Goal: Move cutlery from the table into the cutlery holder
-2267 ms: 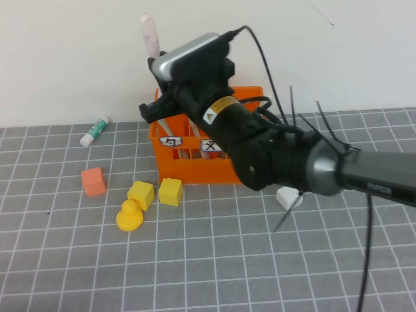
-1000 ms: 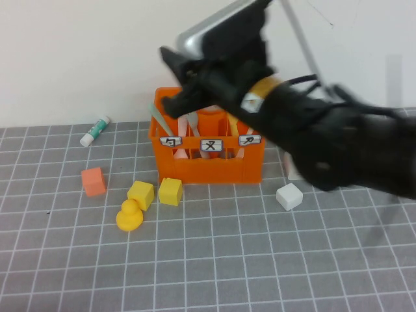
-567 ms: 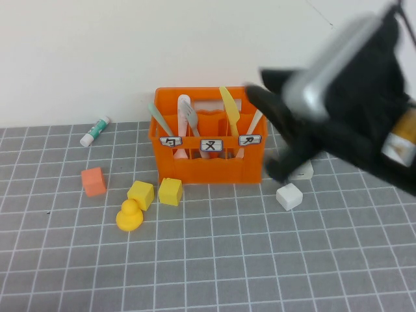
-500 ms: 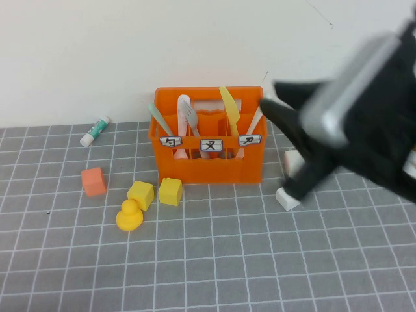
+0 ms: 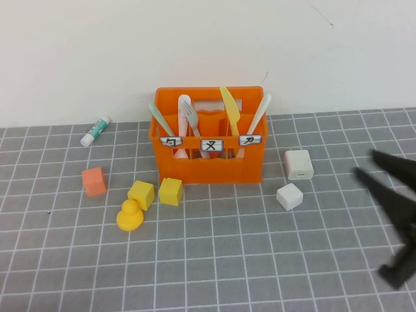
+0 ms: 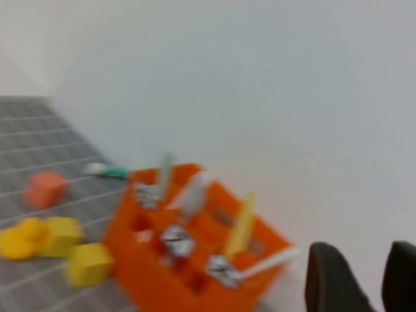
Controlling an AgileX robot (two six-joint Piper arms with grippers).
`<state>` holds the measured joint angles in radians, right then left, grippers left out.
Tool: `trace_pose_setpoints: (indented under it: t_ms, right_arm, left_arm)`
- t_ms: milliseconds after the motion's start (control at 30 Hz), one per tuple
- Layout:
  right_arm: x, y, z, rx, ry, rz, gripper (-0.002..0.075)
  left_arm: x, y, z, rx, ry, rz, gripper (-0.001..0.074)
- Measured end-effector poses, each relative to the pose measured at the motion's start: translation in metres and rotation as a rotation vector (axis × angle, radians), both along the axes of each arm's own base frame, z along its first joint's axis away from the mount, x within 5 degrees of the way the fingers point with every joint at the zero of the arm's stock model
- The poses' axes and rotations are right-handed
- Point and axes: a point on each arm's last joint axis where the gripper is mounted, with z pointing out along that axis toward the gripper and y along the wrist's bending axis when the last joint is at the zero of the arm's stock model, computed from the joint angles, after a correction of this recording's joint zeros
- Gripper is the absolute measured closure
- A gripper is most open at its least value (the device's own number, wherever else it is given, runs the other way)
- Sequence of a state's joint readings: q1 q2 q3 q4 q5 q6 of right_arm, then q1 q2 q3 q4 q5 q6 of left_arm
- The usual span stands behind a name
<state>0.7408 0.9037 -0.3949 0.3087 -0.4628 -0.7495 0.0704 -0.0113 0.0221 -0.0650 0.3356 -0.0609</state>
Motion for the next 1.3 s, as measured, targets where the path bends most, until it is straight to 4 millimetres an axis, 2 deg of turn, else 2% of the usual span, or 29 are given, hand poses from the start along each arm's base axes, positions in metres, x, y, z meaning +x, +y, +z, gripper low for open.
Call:
trace_pose_setpoints:
  t_ms: [167,267,500,567,733,833,1067,1300]
  right_arm:
    - [-0.017,-0.033,-0.018,0.008,-0.157,-0.153,0.0538]
    - [-0.031,-0.050,-0.025,0.013,-0.183,-0.186,0.0539]
    - [-0.048,-0.074,-0.020,0.011,-0.257,-0.268,0.0552]
    - [-0.048,-0.078,-0.021,0.015,-0.231,-0.302,0.0554]
    - [-0.044,-0.087,-0.035,0.101,-0.038,-0.401,0.0555]
    - [-0.043,-0.093,-0.039,0.115,0.002,-0.454,0.0556]
    - [-0.048,-0.105,-0.039,0.139,0.005,-0.529,0.0556]
    - [-0.066,-0.118,-0.032,0.131,-0.128,-0.602,0.0556]
  left_arm:
    - [0.000,0.000,0.000,0.000,0.000,0.000,0.0738]
    - [0.000,0.000,0.000,0.000,0.000,0.000,0.0738]
    - [0.000,0.000,0.000,0.000,0.000,0.000,0.0738]
    - [0.000,0.000,0.000,0.000,0.000,0.000,0.0738]
    - [0.000,0.000,0.000,0.000,0.000,0.000,0.0738]
    - [0.000,0.000,0.000,0.000,0.000,0.000,0.0738]
    - [0.000,0.000,0.000,-0.002,0.000,0.001,0.0738]
    - [0.000,0.000,0.000,-0.002,0.000,0.001,0.0738]
